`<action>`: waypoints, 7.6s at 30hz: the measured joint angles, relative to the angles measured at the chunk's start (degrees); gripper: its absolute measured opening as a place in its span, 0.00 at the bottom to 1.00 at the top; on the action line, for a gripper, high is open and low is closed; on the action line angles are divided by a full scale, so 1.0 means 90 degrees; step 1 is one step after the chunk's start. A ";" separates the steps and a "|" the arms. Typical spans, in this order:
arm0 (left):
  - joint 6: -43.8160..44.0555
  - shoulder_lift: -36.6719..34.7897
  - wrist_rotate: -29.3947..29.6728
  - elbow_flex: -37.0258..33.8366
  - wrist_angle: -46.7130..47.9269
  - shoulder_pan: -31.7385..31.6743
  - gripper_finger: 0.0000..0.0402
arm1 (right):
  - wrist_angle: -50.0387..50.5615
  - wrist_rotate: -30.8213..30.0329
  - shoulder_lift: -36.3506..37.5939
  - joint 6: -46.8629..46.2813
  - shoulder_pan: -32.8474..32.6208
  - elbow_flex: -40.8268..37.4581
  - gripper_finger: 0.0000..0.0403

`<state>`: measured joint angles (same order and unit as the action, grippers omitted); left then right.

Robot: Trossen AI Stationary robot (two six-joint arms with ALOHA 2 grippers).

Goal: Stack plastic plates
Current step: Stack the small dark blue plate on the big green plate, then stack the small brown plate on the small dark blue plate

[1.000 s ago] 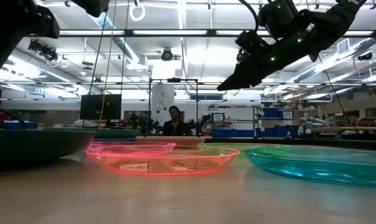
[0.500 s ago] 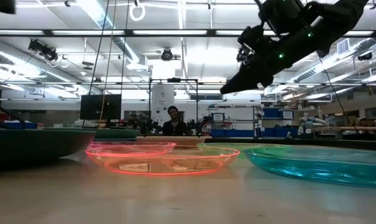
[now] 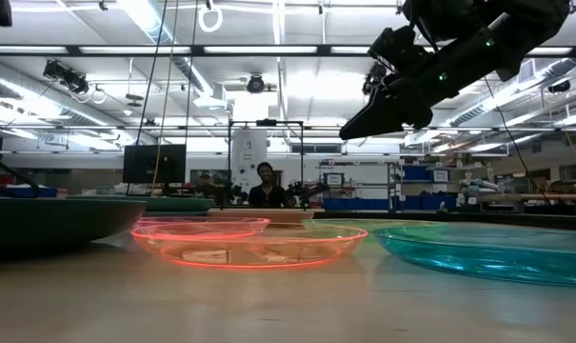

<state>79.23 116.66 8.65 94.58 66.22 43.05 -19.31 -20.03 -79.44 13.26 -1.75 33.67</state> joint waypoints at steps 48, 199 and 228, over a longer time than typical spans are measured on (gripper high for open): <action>-0.1448 0.0858 0.0092 0.1337 0.2654 -0.0262 0.03 | 0.0221 0.0242 -0.0002 -0.0175 -0.0020 0.0000 0.38; -1.1232 -0.1263 -0.0427 -0.3972 -0.6113 -0.5973 0.33 | 0.1141 -0.1261 0.0085 -0.1469 0.0577 -0.0563 0.36; -1.1549 -0.1035 0.0786 -0.2637 -0.3978 -0.5797 0.04 | 0.0964 -0.1011 0.0085 -0.1455 0.0565 -0.0564 0.36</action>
<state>-24.70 107.34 15.73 70.84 30.42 -9.13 -10.63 -29.13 -78.67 0.16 3.33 28.60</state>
